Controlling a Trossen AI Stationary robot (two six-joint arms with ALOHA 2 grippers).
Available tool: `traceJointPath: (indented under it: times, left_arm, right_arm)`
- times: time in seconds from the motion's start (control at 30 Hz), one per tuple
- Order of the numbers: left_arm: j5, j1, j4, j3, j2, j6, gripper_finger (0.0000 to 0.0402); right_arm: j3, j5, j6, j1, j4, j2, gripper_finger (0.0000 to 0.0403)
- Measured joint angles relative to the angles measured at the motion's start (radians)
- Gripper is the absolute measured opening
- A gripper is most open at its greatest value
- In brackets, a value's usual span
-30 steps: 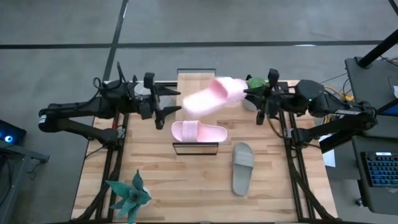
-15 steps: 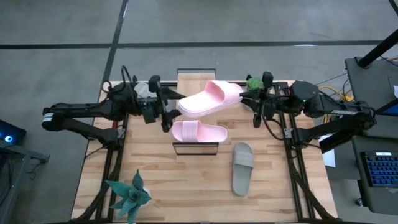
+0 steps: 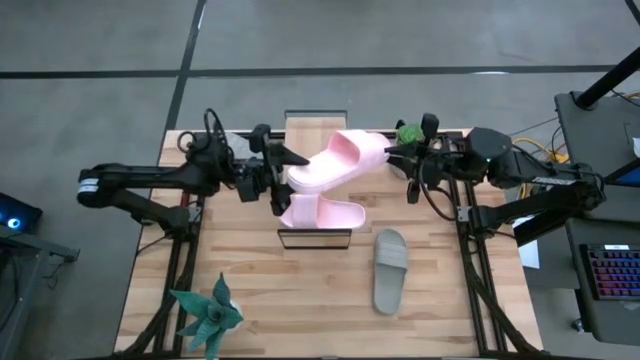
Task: Pick and place slides into the shelf
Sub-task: Put the pink slipper on the shelf
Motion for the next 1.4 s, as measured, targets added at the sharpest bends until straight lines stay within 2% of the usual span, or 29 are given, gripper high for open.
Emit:
traceJointPath:
  times: [0.2, 0.47, 0.53, 0.63, 0.73, 0.87, 0.97, 1.1, 1.17, 1.33, 1.4]
  left_arm:
    - [0.046, -0.001, 0.080, 0.000, 0.039, 0.002, 0.0177]
    - [0.046, -0.001, 0.077, 0.000, 0.040, 0.006, 0.0043]
    - [0.031, -0.001, 0.082, 0.000, 0.038, 0.006, 0.0044]
    - [-0.011, -0.001, 0.083, 0.000, 0.037, 0.015, 0.0044]
    - [-0.099, -0.002, 0.069, 0.000, 0.029, 0.052, 0.0044]
    - [-0.305, 0.001, 0.008, 0.000, 0.008, 0.125, 0.0044]
    - [-0.417, 0.002, -0.044, 0.000, 0.003, 0.158, 0.0043]
    - [-0.413, -0.001, -0.096, 0.000, 0.037, 0.172, 0.0043]
    - [-0.438, -0.001, -0.131, 0.001, 0.058, 0.226, 0.0043]
    - [-0.629, -0.008, -0.177, 0.052, 0.141, 0.338, 0.0043]
    - [-0.672, -0.012, -0.191, 0.070, 0.169, 0.373, 0.0043]
  right_arm:
    - [-0.008, -0.023, 0.022, -0.012, -0.005, 0.000, 0.0024]
    - [-0.010, -0.023, 0.032, -0.012, -0.001, 0.000, 0.0024]
    - [-0.010, -0.021, 0.049, -0.012, 0.000, 0.000, 0.0027]
    - [-0.010, -0.007, 0.101, -0.012, 0.003, 0.000, 0.0054]
    - [-0.010, 0.066, 0.136, -0.013, 0.007, -0.001, 0.0092]
    - [-0.004, 0.212, 0.182, -0.012, 0.010, -0.011, 0.0135]
    - [0.000, 0.233, 0.216, -0.012, 0.007, -0.005, 0.0153]
    - [0.021, 0.229, 0.222, -0.012, 0.003, 0.034, 0.0162]
    - [0.047, 0.229, 0.222, -0.012, 0.001, 0.069, 0.0161]
    - [0.163, 0.329, 0.231, -0.012, -0.094, 0.180, 0.0154]
    - [0.231, 0.348, 0.243, -0.012, -0.151, 0.226, 0.0151]
